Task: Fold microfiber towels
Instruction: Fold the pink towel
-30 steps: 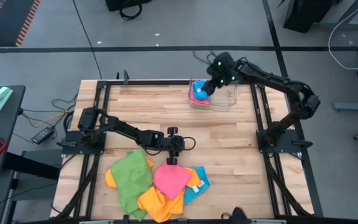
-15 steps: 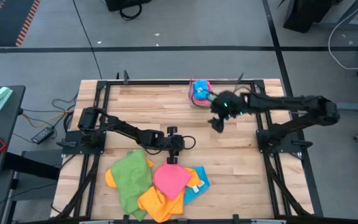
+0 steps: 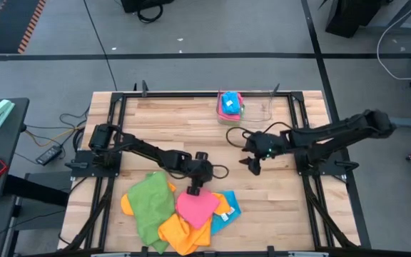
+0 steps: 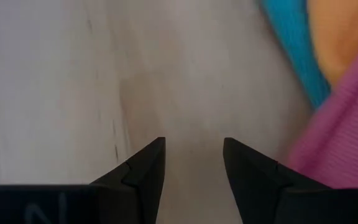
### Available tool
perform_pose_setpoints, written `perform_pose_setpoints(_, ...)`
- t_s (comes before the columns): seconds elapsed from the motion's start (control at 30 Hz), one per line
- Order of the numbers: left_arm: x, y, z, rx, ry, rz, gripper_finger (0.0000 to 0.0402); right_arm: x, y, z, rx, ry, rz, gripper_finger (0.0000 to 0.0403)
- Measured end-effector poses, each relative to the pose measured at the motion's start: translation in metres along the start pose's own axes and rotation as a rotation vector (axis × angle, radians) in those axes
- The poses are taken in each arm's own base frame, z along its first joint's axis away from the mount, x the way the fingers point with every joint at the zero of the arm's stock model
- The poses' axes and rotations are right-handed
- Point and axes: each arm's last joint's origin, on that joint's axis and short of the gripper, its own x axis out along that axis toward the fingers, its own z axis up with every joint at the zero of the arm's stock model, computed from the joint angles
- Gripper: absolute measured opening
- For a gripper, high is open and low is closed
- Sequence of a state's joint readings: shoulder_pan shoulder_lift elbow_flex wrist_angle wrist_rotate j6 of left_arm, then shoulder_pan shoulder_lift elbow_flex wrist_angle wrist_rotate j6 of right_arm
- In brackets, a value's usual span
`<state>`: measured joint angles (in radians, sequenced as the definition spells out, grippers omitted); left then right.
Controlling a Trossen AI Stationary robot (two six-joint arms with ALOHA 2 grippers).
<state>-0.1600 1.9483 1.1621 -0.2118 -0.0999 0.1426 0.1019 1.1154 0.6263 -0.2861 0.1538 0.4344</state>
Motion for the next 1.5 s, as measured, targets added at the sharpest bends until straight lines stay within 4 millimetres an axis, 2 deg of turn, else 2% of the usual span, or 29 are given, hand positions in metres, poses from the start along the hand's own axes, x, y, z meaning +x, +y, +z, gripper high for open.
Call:
perform_pose_setpoints(0.17, -0.014, 0.001, 0.011, 0.018, 0.130, -0.020, 0.0172, 0.005, 0.025, -0.001, -0.100, -0.120, -0.003, 0.0275)
perform_pose_setpoints(0.33, -0.024, -0.002, 0.013, 0.033, 0.222, -0.081, 0.0172, 0.014, 0.047, -0.007, -0.205, -0.196, -0.030, 0.0275)
perform_pose_setpoints(0.53, -0.030, -0.008, 0.019, 0.062, 0.224, -0.203, 0.0172, 0.033, 0.062, -0.021, -0.261, -0.199, -0.083, 0.0275)
perform_pose_setpoints(0.77, -0.030, -0.009, 0.032, 0.066, 0.096, -0.265, 0.0172, 0.043, 0.063, -0.026, -0.303, -0.175, -0.101, 0.0275)
perform_pose_setpoints(1.03, -0.023, -0.012, 0.044, 0.065, -0.050, -0.374, 0.0172, 0.029, 0.059, -0.032, -0.304, -0.091, -0.099, 0.0275)
perform_pose_setpoints(1.27, -0.006, -0.018, 0.044, 0.056, -0.091, -0.450, 0.0172, 0.028, 0.060, -0.033, -0.302, -0.088, -0.093, 0.0275)
perform_pose_setpoints(1.5, -0.006, -0.020, 0.047, 0.046, -0.111, -0.449, 0.0165, 0.030, 0.059, -0.036, -0.307, -0.067, -0.106, 0.0275)
